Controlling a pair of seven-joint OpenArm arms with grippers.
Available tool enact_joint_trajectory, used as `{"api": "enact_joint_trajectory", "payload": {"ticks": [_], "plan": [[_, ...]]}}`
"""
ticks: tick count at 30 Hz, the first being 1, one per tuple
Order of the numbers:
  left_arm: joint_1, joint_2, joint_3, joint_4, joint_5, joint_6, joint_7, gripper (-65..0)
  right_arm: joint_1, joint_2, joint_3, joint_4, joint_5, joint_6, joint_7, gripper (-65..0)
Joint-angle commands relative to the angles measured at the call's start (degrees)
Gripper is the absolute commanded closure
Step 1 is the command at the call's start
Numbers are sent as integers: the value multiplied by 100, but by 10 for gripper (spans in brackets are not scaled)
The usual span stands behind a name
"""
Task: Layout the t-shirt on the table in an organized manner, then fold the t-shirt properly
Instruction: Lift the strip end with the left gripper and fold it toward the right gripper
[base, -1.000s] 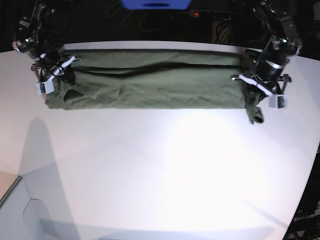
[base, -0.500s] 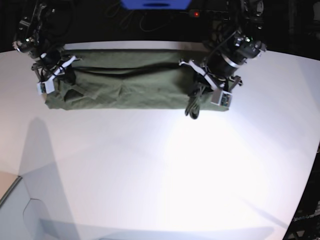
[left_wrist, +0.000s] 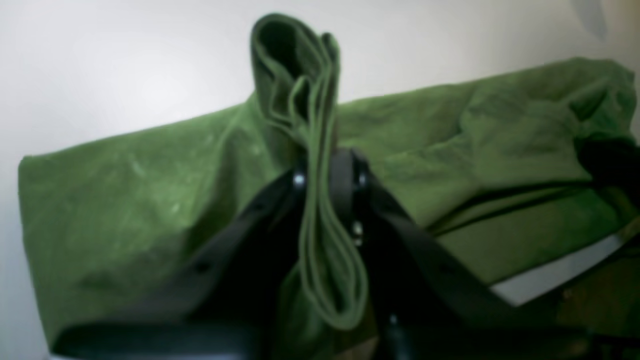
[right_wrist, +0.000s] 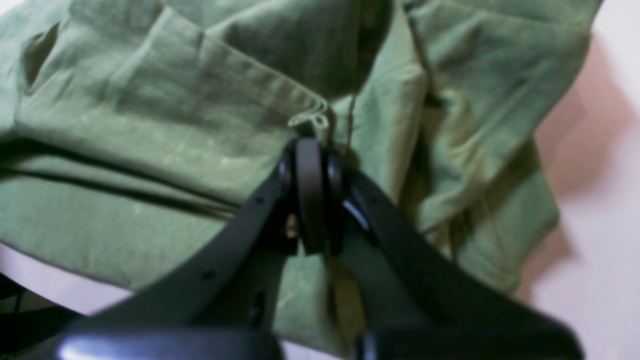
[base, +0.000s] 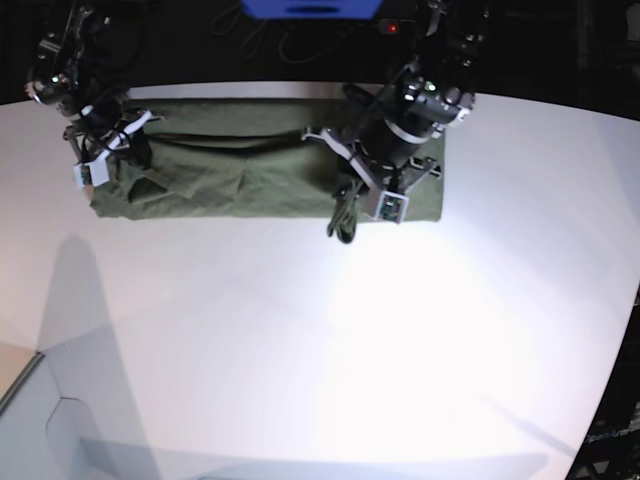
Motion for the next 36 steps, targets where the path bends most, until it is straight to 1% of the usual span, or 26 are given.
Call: {"api": "enact_joint_trajectory", "payload": {"ticks": [1, 9, 13, 24, 26, 30, 32, 34, 36], "plan": [[-62, 20, 44, 96, 57, 80, -120, -2, -7, 45, 17, 89, -6, 14, 29, 0], [-88, -33, 387, -159, 154, 89, -120, -2, -7, 45, 17, 89, -6, 14, 29, 0], [-168, -33, 396, -309, 128, 89, -120, -2, -7, 45, 17, 89, -6, 14, 29, 0], [-229, 3, 396, -256, 110, 98, -120, -12, -7, 45, 17, 80, -6, 14, 29, 0], [-238, 20, 387, -256, 110, 89, -120, -52, -7, 45, 17, 80, -6, 14, 29, 0], [-247, 29, 396, -256, 110, 80, -120, -204, 2, 63, 17, 80, -6, 14, 29, 0], [-247, 73, 387, -256, 101, 89, -137, -263, 2, 63, 17, 80, -6, 14, 29, 0], [-247, 222, 361, -256, 101, 89, -172, -300, 2, 72, 17, 80, -6, 14, 29, 0], [-238, 249, 396, -247, 110, 89, -392, -313, 11, 72, 17, 80, -6, 14, 20, 0]]}}
